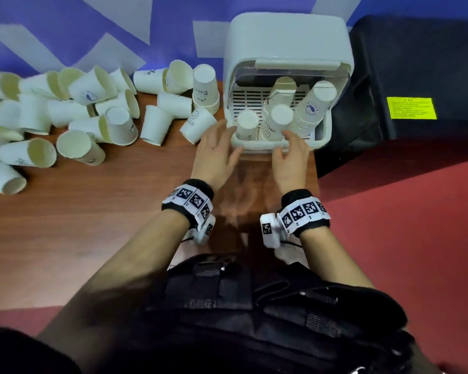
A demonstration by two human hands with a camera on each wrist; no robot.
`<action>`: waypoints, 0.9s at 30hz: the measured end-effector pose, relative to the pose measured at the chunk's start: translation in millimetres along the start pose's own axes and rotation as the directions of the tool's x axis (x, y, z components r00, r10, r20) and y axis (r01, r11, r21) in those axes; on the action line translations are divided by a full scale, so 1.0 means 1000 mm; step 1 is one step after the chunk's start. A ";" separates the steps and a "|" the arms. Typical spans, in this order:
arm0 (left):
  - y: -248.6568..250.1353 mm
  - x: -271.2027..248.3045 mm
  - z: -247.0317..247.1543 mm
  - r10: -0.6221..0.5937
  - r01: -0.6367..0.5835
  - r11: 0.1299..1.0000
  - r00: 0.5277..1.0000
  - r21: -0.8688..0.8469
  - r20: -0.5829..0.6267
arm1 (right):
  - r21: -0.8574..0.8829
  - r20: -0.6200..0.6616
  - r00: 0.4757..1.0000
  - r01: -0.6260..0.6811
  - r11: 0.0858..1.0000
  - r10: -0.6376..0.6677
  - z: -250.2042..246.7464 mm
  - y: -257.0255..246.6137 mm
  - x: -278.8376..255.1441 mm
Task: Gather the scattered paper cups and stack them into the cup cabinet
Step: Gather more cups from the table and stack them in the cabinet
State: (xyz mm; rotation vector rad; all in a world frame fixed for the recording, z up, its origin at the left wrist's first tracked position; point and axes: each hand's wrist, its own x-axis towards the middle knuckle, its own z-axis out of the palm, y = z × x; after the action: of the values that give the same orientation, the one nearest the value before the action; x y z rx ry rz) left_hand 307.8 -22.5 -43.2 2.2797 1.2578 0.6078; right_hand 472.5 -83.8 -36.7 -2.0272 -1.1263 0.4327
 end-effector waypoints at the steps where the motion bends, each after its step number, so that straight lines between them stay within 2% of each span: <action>1: -0.006 -0.010 -0.008 -0.031 0.031 0.999 0.999 -0.015 -0.019 | 0.009 0.007 1.000 0.021 1.000 -0.021 0.007 -0.009 -0.006; 6: -0.041 -0.057 -0.045 -0.139 0.135 0.990 0.981 -0.034 -0.136 | 0.055 0.184 0.983 0.013 0.998 -0.023 0.045 -0.053 -0.038; 10: -0.069 -0.081 -0.068 -0.218 0.213 0.976 0.965 -0.048 -0.147 | 0.017 0.308 0.950 0.045 0.999 -0.048 0.068 -0.083 -0.055; 16: -0.120 -0.114 -0.115 -0.257 0.248 0.966 0.957 -0.079 -0.134 | -0.036 0.377 0.925 0.075 0.997 -0.056 0.126 -0.138 -0.080; 21: -0.186 -0.138 -0.165 -0.322 0.313 0.946 0.937 -0.083 -0.134 | -0.018 0.455 0.885 0.117 0.993 -0.096 0.193 -0.190 -0.112; 27: -0.257 -0.162 -0.208 -0.339 0.334 0.941 0.933 -0.061 -0.119 | -0.050 0.508 0.854 0.159 0.986 -0.112 0.266 -0.232 -0.140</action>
State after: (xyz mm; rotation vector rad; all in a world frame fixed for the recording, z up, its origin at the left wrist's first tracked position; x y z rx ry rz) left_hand -59.3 -2.7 -53.8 1.9531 1.6371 0.6517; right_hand 101.6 -4.9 -44.1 -1.9447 -1.6187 0.8909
